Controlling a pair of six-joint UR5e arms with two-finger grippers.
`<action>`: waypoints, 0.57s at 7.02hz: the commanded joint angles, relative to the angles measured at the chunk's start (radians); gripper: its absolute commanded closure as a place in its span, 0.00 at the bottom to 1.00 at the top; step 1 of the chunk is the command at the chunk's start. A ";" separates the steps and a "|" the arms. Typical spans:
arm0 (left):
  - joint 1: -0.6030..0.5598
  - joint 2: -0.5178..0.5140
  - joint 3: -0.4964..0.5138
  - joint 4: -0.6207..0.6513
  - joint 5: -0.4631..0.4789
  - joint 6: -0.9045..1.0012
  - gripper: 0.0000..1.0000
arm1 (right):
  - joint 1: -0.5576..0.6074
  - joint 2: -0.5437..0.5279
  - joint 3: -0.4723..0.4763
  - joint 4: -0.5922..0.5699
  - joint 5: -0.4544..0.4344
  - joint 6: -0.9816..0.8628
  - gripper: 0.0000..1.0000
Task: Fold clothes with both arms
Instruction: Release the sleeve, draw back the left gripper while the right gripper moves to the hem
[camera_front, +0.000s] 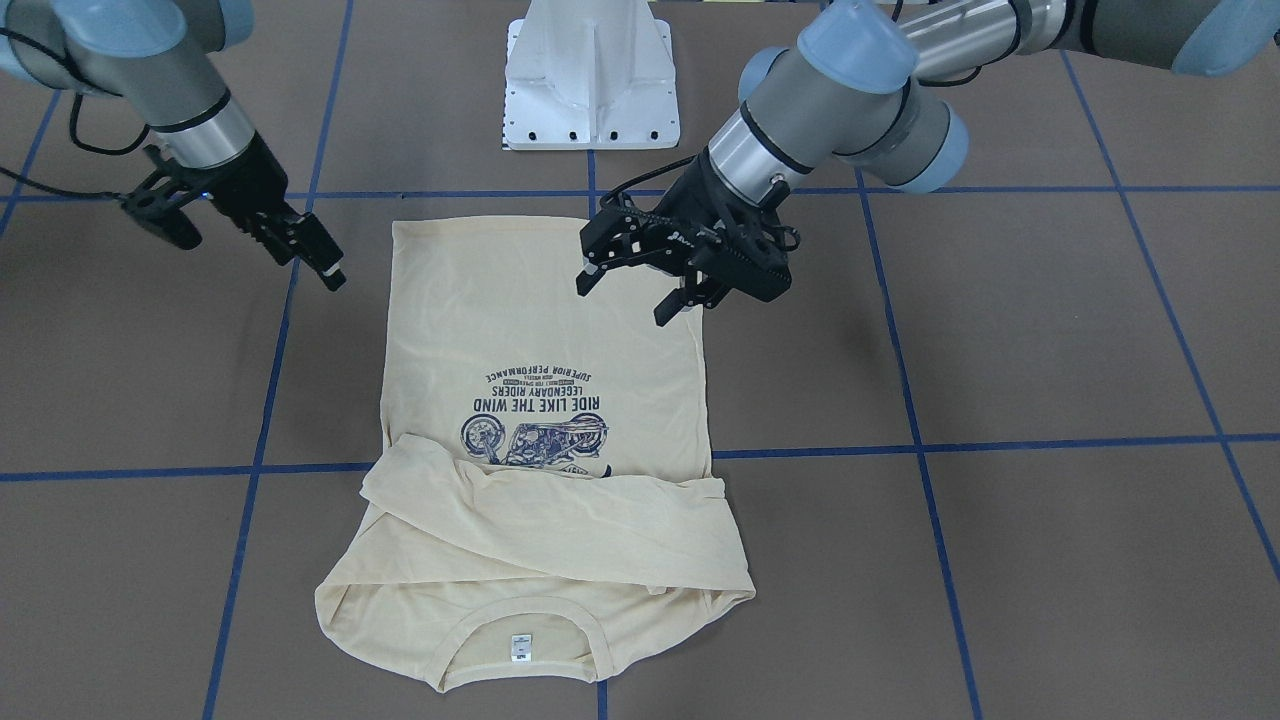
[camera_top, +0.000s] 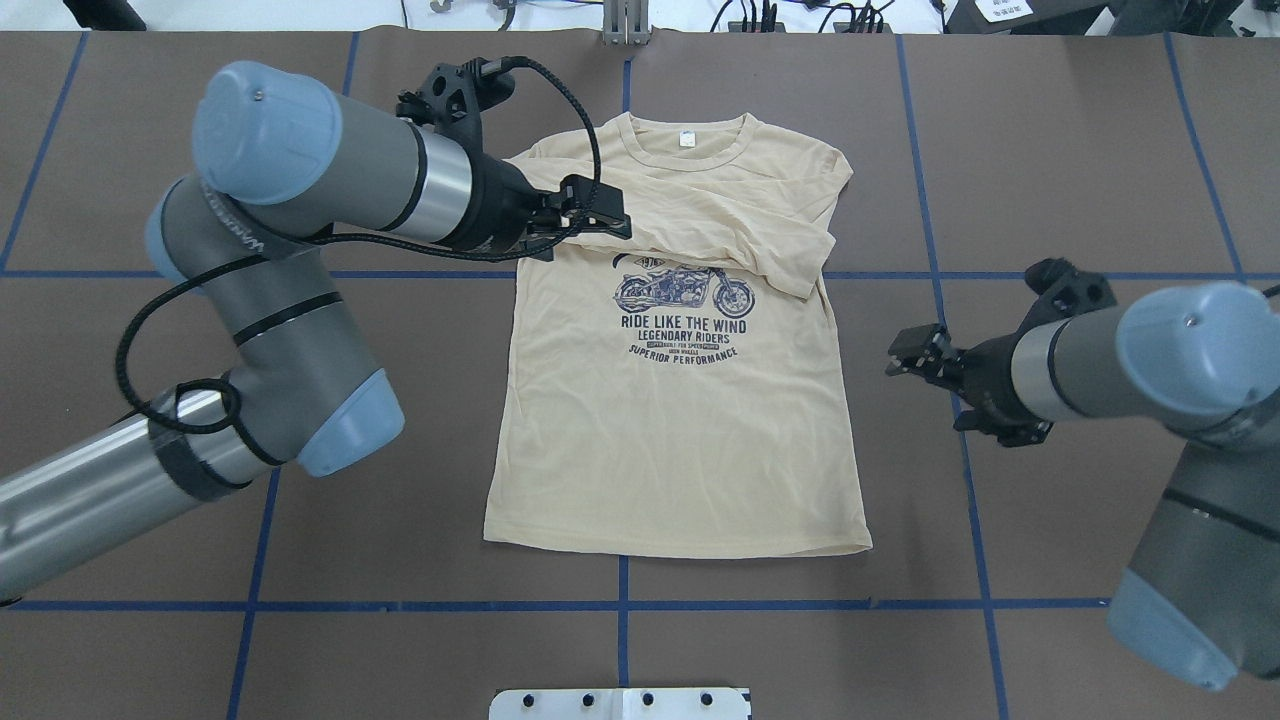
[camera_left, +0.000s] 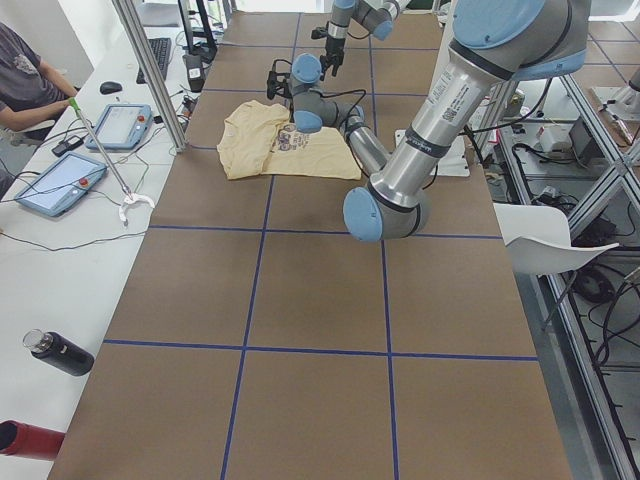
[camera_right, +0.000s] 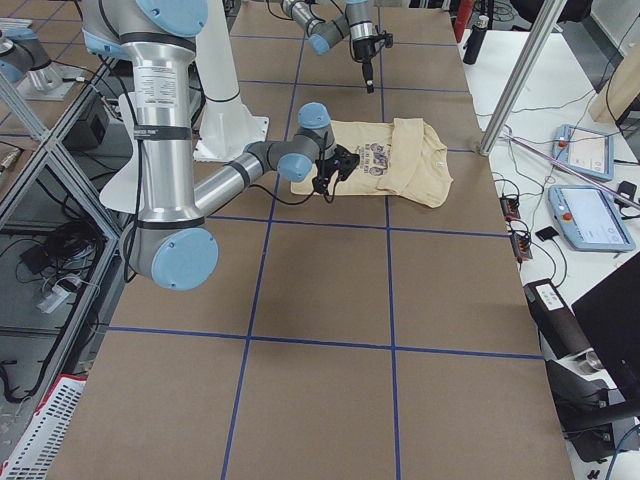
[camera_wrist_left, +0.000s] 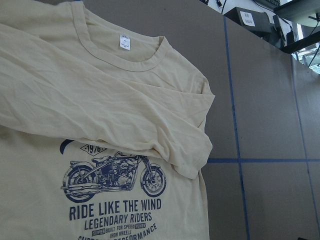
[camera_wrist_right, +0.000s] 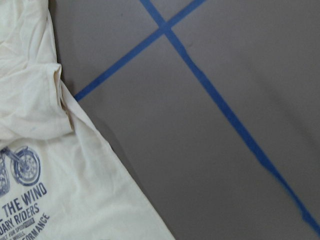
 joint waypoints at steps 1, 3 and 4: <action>-0.019 0.104 -0.162 0.057 0.007 0.026 0.02 | -0.178 -0.012 0.049 -0.005 -0.159 0.249 0.04; -0.019 0.124 -0.169 0.056 0.009 0.026 0.02 | -0.379 -0.035 0.047 -0.011 -0.345 0.387 0.06; -0.018 0.126 -0.169 0.057 0.010 0.025 0.02 | -0.425 -0.038 0.026 -0.011 -0.404 0.412 0.06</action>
